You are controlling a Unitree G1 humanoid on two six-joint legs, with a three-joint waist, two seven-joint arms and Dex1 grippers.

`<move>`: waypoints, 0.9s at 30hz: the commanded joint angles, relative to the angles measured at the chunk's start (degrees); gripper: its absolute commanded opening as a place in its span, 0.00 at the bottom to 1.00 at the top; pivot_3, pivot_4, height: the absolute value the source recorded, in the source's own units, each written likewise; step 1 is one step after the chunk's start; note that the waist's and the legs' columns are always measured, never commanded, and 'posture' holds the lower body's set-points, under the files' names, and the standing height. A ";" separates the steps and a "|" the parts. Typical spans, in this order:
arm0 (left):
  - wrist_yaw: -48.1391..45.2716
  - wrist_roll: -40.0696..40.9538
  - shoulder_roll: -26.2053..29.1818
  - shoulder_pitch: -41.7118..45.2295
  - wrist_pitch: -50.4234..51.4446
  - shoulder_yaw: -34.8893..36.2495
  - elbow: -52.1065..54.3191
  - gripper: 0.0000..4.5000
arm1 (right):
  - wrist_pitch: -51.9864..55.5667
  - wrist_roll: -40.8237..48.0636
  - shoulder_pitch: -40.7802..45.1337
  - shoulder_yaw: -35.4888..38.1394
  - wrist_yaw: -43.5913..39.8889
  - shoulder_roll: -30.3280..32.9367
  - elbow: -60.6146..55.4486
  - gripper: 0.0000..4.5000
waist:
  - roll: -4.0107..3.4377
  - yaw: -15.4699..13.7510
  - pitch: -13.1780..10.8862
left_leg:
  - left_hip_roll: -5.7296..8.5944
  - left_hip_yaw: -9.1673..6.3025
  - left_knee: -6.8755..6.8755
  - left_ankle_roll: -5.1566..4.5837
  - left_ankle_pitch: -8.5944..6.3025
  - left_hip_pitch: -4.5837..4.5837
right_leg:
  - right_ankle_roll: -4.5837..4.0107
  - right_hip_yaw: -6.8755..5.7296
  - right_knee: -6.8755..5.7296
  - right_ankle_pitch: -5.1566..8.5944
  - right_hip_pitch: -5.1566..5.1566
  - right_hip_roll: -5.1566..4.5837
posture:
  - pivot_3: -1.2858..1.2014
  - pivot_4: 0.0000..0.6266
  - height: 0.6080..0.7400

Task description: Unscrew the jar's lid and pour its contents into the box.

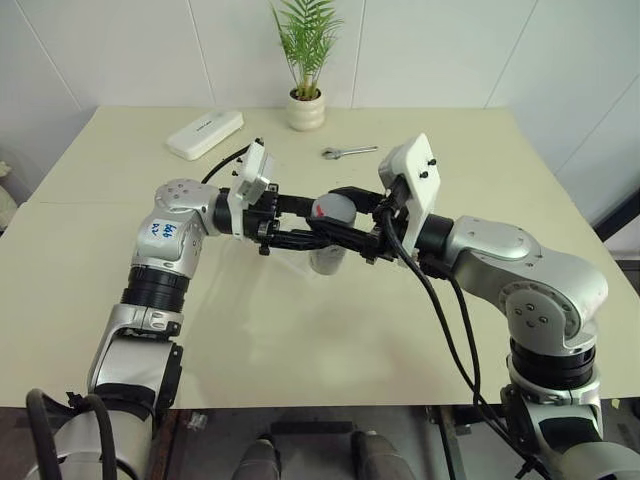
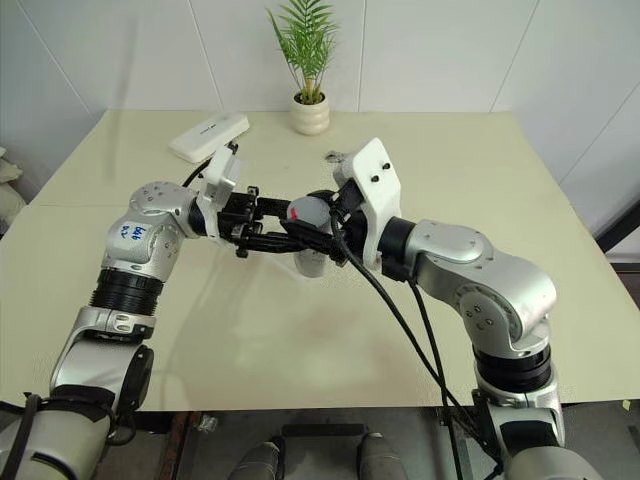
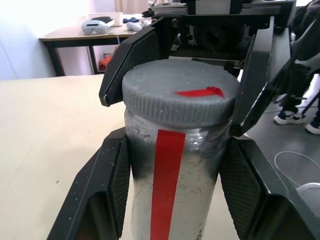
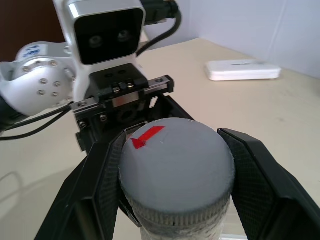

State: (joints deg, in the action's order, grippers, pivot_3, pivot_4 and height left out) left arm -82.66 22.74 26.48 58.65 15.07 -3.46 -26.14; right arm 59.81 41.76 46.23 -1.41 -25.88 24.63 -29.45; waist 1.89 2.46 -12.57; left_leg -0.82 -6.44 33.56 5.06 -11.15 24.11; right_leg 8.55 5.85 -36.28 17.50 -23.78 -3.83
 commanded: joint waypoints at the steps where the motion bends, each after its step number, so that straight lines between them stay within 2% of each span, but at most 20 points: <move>1: 0.12 -1.30 -0.50 2.17 -0.42 -0.31 -3.76 0.49 | -4.21 6.15 2.92 -1.05 -9.18 -0.51 -4.76 0.57 | 0.00 0.04 0.00 | 0.00 0.00 0.00 0.00 0.00 0.00 | 0.00 0.00 0.00 0.00 0.00 0.00 | 0.52 0.24 1.00; 22: -4.50 -3.08 -3.09 6.42 -5.64 -2.48 -15.21 0.48 | -8.16 7.96 5.35 -0.14 -17.48 -1.33 -1.56 0.57 | -0.01 0.70 -0.01 | -0.01 -0.06 0.18 0.00 0.00 0.01 | 0.00 0.00 -0.22 0.00 -0.01 0.06 | 0.52 0.24 1.00; 27: -5.24 -2.41 -2.81 6.39 -5.30 -2.89 -14.01 0.48 | -8.32 8.10 5.16 -0.01 -18.00 -1.31 -1.48 0.57 | -0.01 0.71 -0.01 | -0.01 -0.06 0.19 0.00 0.00 0.01 | 0.00 0.00 -0.23 0.00 0.00 0.06 | 0.52 0.24 1.00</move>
State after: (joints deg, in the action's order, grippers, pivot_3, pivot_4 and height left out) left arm -86.05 23.04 23.77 64.61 8.91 -4.97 -37.67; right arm 56.12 41.54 48.16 0.58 -34.23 26.13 -23.12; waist 1.88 3.17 -12.57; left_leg -0.83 -6.51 33.74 5.06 -11.15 24.12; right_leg 8.56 5.85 -36.51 17.50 -23.79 -3.77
